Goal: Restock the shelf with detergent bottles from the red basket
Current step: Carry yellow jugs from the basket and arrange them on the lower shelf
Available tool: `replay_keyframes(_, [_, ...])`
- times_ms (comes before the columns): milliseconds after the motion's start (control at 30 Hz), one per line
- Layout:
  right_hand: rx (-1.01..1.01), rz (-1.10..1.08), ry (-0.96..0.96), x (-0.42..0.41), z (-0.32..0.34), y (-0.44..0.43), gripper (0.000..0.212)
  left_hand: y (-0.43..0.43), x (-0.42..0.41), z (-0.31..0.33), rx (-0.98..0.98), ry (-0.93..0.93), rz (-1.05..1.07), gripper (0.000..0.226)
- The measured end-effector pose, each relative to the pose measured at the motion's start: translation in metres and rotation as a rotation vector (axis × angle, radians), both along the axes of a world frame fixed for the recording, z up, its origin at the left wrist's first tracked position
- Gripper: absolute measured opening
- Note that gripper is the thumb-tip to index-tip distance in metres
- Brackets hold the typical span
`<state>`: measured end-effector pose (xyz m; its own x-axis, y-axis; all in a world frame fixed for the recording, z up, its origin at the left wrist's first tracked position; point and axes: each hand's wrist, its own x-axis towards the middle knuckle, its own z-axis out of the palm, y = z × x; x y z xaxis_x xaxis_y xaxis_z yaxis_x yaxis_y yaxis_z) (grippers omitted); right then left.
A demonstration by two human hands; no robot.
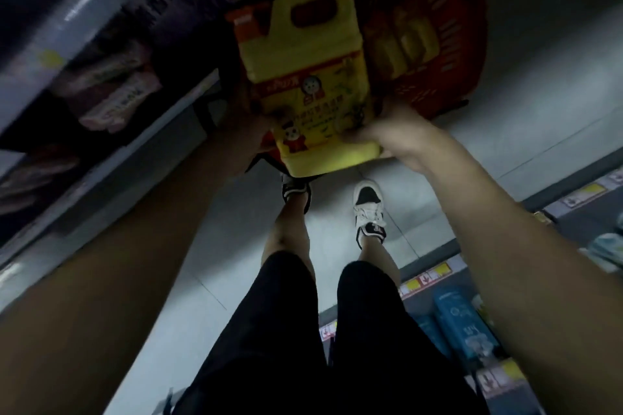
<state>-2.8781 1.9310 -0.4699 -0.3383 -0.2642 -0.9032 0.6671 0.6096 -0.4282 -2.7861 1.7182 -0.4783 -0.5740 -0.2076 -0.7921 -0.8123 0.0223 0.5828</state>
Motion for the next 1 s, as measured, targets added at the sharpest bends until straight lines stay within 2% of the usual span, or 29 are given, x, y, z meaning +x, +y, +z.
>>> replay_keyframes(100, [-0.052,-0.073,0.163,0.011,0.078,0.013,0.098,0.014,-0.005,0.089,0.065,0.126,0.144,0.076])
replay_keyframes(200, [-0.155,-0.105,0.269,0.026,0.153,0.025,0.092,0.027,0.014,0.177,0.001,0.285,0.185,0.076])
replay_keyframes(300, [-0.267,-0.052,0.361,0.042,0.227,0.037,0.085,0.04,0.047,0.257,-0.063,0.387,0.243,0.063])
replay_keyframes(433, [-0.33,0.11,0.459,0.062,0.304,0.039,0.085,0.057,0.093,0.346,-0.157,0.508,0.312,0.063])
replay_keyframes(733, [-0.636,0.46,0.614,0.126,0.433,-0.045,0.082,0.035,0.225,0.468,-0.362,0.762,0.592,0.058])
replay_keyframes(833, [-0.729,0.526,0.639,0.173,0.462,-0.088,0.079,0.007,0.282,0.503,-0.425,0.819,0.639,0.055])
replay_keyframes(1000, [-0.846,0.681,0.664,0.281,0.493,-0.173,0.077,-0.038,0.407,0.539,-0.593,0.869,0.745,0.062])
